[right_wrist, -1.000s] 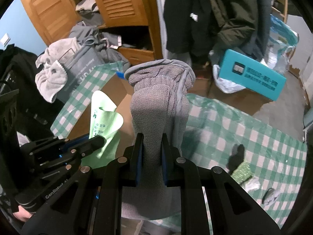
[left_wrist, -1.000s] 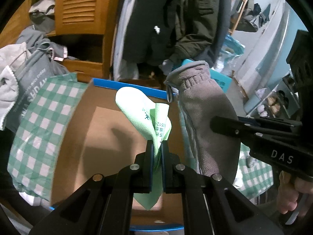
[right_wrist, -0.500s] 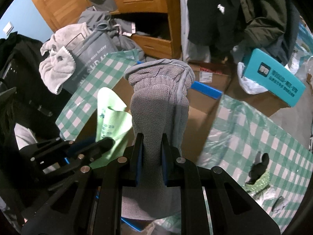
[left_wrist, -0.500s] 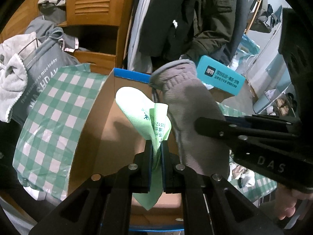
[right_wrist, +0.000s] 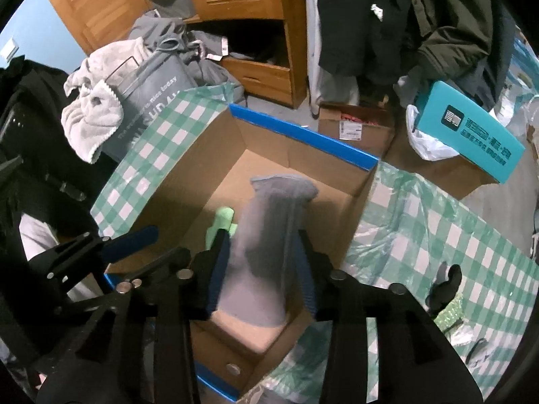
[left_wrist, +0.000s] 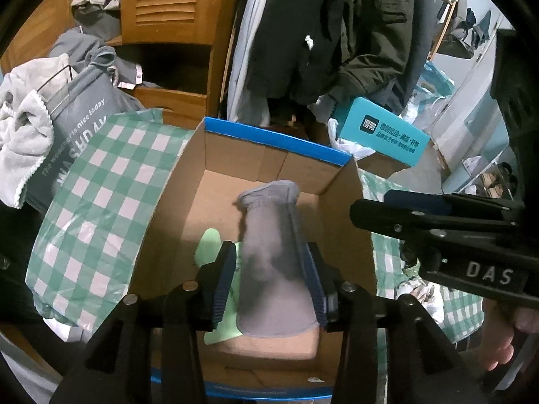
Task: Organize soft objects
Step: 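Open both grippers to drop the sock and bag into the box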
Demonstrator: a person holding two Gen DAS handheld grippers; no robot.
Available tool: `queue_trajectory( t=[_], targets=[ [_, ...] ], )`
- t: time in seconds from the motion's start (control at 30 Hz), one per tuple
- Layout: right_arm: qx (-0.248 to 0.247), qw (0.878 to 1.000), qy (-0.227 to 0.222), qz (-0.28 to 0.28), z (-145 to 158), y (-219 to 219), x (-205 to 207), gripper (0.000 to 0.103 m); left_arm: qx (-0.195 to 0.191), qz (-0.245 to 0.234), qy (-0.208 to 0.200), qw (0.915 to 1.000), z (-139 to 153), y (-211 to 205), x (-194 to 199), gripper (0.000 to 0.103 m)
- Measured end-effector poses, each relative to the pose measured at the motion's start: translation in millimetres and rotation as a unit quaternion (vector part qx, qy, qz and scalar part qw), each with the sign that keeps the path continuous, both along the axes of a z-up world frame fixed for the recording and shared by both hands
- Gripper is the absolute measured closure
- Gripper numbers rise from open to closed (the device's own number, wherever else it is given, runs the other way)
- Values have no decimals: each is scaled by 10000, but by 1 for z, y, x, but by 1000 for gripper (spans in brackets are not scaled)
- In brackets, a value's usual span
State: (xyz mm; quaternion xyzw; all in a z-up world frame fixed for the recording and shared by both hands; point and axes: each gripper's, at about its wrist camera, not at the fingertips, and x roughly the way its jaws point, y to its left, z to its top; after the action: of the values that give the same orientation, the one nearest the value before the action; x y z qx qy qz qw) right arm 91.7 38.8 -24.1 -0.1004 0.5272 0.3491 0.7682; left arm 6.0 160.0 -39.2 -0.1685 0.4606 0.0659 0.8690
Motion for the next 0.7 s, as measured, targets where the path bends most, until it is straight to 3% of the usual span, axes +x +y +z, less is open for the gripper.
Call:
queue_trajectory(
  t=[0.7],
  targets=[
    [101, 9978, -8, -656, 5, -81, 4, 41, -134, -731, -54, 9972, 2, -65, 15, 53]
  ],
)
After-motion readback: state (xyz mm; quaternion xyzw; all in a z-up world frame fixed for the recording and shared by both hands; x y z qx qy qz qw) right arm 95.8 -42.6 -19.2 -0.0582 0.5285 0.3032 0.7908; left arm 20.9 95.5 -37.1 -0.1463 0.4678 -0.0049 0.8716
